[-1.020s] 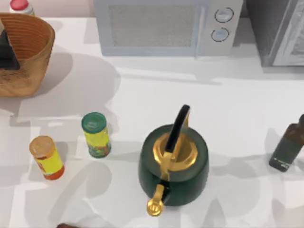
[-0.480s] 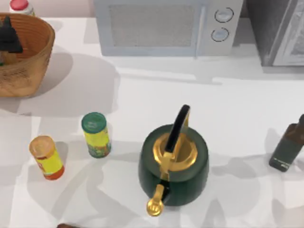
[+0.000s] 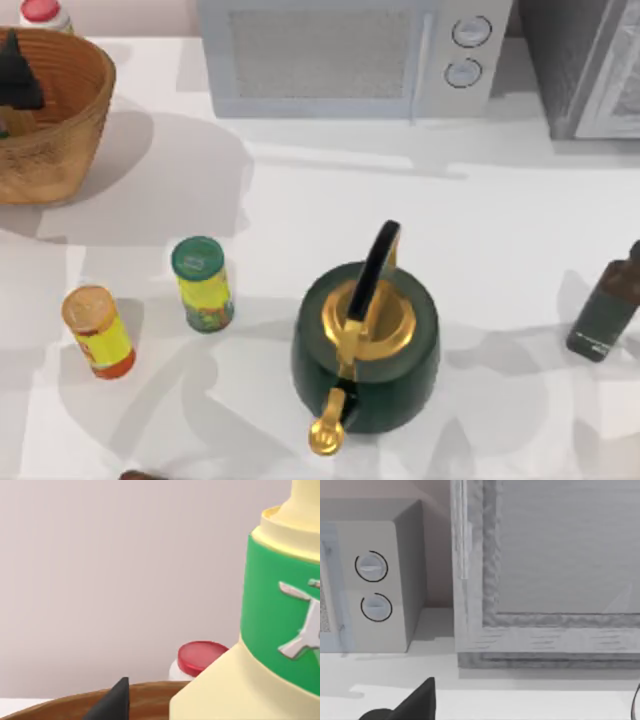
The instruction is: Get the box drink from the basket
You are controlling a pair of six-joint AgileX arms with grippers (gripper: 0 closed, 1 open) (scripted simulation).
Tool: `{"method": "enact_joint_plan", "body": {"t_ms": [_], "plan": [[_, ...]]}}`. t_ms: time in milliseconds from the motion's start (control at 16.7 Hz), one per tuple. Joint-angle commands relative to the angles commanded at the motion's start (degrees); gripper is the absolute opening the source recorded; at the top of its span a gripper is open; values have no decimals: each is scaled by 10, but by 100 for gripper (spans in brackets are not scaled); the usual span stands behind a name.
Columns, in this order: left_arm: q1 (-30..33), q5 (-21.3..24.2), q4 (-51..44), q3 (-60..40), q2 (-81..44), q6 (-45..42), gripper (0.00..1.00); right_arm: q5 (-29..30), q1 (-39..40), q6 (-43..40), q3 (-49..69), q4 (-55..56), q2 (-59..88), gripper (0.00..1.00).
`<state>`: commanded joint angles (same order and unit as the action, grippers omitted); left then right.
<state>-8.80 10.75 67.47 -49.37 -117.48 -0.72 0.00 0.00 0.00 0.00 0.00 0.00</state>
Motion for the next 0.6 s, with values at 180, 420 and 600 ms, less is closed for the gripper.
{"method": "enact_joint_plan", "body": {"t_ms": [180, 420, 600], "plan": [[0, 0, 0, 0, 0, 0, 55, 0, 0, 0, 0, 0, 0, 100], [0, 0, 0, 0, 0, 0, 25, 0, 0, 0, 0, 0, 0, 100], [0, 0, 0, 0, 0, 0, 2, 0, 0, 0, 0, 0, 0, 100]]}}
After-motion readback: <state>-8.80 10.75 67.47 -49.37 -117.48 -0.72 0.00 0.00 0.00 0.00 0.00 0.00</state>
